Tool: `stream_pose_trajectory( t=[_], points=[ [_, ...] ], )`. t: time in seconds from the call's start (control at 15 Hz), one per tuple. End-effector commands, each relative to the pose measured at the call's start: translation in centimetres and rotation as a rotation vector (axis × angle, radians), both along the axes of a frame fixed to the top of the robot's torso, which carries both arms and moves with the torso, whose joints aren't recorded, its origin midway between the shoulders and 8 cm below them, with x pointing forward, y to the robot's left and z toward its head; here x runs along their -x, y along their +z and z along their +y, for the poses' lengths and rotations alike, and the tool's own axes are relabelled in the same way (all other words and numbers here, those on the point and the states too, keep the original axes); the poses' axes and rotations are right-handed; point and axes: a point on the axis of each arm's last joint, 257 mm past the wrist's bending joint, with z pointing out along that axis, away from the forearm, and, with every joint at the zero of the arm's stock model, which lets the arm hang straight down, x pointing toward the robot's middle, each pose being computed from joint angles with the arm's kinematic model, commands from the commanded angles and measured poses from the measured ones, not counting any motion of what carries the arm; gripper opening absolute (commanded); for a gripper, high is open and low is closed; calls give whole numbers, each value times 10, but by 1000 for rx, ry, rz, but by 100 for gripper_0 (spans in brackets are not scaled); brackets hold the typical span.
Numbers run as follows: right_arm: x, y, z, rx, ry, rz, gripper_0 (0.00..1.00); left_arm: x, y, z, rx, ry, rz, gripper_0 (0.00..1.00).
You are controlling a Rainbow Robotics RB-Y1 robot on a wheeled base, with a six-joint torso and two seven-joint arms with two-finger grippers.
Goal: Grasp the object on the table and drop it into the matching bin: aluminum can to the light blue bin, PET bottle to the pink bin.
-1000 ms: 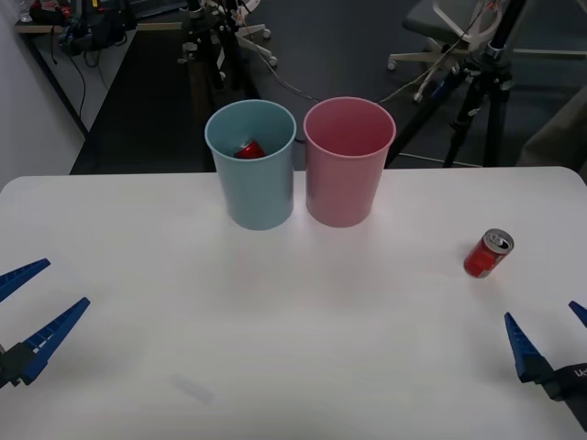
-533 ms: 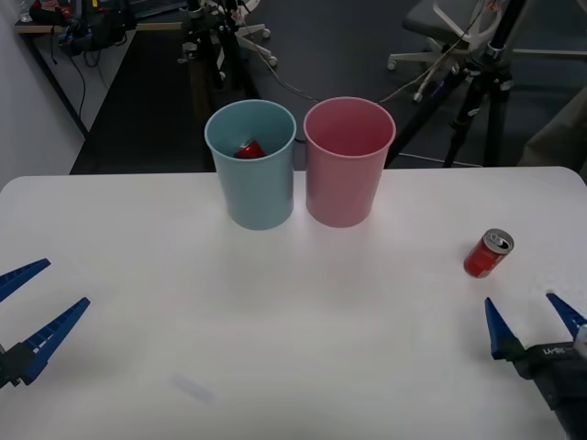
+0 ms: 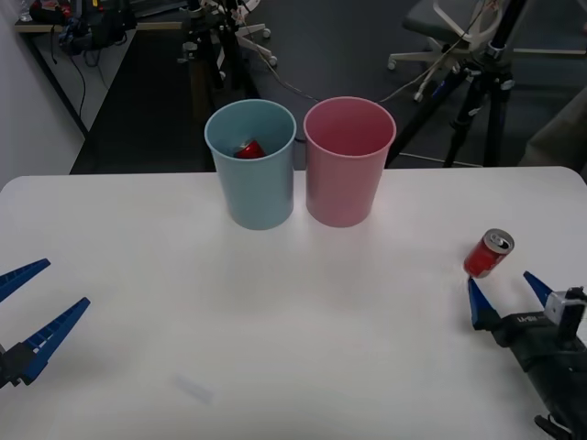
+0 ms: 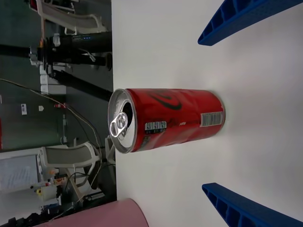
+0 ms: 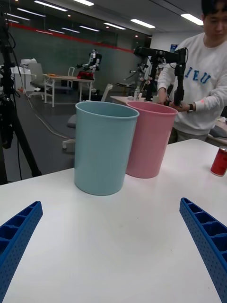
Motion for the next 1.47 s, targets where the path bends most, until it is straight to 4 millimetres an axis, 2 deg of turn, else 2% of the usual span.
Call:
stream_pose_trajectory(
  t=[0.07, 0.47, 0.8, 1.0, 1.47],
  points=[
    [-16, -1, 6, -3, 5, 5, 100, 0, 0, 0, 0, 0, 0, 100],
    [-43, 5, 12, 5, -19, 20, 100, 0, 0, 0, 0, 0, 0, 100],
    [-59, 14, 9, 13, -47, 22, 100, 0, 0, 0, 0, 0, 0, 100],
    [-66, 19, 10, 15, -51, 17, 100, 0, 0, 0, 0, 0, 0, 100],
    [-67, 18, 10, 17, -49, 19, 100, 0, 0, 0, 0, 0, 0, 100]
  ],
)
